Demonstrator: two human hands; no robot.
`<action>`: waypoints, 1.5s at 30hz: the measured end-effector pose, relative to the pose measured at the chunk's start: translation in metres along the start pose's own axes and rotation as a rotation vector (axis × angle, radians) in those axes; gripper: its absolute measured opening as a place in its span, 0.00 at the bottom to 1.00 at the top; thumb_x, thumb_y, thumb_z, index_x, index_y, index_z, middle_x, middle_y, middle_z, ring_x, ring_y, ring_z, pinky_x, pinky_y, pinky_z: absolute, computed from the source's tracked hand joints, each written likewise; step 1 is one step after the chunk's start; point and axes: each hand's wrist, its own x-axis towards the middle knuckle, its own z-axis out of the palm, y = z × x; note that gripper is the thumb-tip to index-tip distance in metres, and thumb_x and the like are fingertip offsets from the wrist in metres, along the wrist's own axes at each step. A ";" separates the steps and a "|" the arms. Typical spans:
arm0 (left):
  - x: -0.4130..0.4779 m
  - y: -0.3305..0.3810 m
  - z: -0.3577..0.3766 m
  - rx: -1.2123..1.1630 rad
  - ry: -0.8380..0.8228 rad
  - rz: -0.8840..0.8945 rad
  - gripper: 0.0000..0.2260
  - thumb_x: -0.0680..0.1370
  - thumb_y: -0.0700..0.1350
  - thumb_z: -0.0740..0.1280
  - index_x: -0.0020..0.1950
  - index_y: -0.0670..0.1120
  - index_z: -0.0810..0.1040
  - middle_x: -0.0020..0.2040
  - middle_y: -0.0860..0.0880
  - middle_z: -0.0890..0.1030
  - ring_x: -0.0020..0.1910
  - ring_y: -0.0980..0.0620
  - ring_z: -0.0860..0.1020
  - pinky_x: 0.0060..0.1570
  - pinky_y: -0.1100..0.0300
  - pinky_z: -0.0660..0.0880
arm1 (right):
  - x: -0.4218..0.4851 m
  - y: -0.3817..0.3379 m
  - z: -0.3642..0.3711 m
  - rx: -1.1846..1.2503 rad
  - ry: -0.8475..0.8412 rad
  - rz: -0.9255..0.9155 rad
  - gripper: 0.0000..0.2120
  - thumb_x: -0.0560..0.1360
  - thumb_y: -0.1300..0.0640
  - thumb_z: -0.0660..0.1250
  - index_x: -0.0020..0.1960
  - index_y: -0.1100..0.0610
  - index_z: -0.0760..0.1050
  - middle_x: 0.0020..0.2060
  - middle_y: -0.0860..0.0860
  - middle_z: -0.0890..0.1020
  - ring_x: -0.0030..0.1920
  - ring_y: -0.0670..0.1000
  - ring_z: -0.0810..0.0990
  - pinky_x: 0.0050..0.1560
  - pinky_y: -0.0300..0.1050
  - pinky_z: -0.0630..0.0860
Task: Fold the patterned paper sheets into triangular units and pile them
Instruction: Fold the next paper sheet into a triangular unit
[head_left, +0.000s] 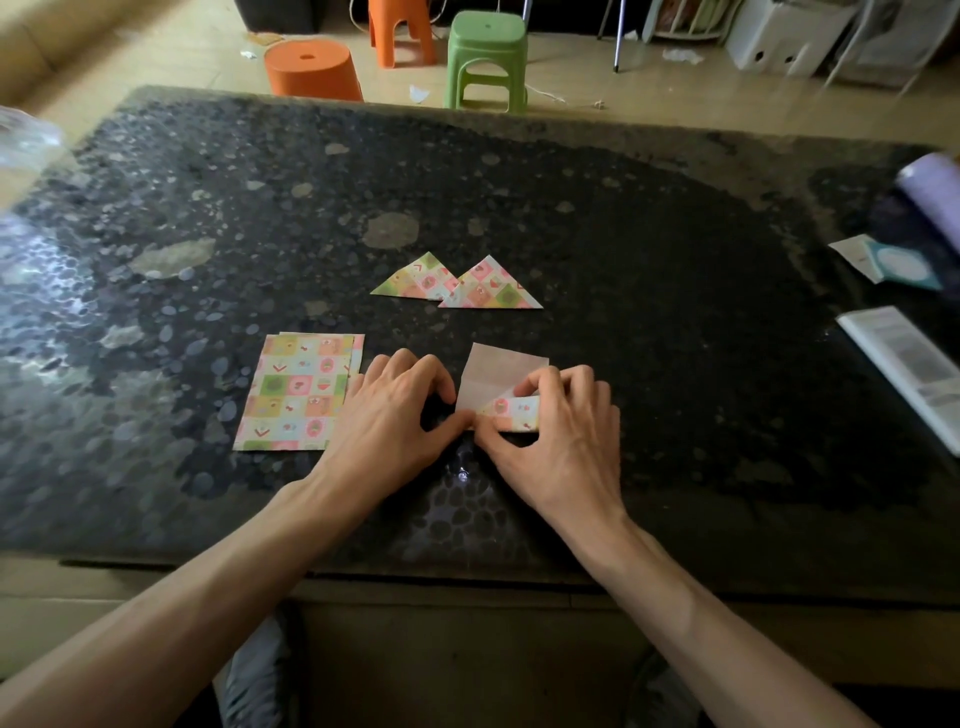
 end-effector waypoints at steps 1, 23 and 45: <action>0.000 0.000 0.000 -0.003 0.001 -0.001 0.14 0.75 0.63 0.71 0.48 0.59 0.69 0.49 0.58 0.70 0.51 0.54 0.69 0.49 0.56 0.67 | 0.000 0.001 0.000 -0.003 0.001 0.002 0.28 0.68 0.25 0.65 0.56 0.46 0.70 0.54 0.47 0.69 0.53 0.49 0.69 0.50 0.44 0.69; 0.006 0.005 -0.017 0.076 -0.143 -0.078 0.15 0.74 0.65 0.71 0.54 0.58 0.76 0.54 0.57 0.68 0.61 0.50 0.67 0.57 0.55 0.68 | 0.001 -0.001 0.003 -0.003 -0.030 0.017 0.30 0.67 0.26 0.68 0.59 0.44 0.68 0.54 0.46 0.64 0.55 0.50 0.67 0.52 0.44 0.63; 0.000 0.016 -0.008 0.065 -0.007 0.087 0.10 0.77 0.51 0.73 0.54 0.59 0.75 0.55 0.56 0.67 0.55 0.53 0.66 0.52 0.57 0.63 | 0.011 -0.001 -0.008 0.053 -0.160 0.074 0.25 0.71 0.29 0.68 0.59 0.43 0.68 0.54 0.44 0.64 0.58 0.49 0.68 0.56 0.44 0.65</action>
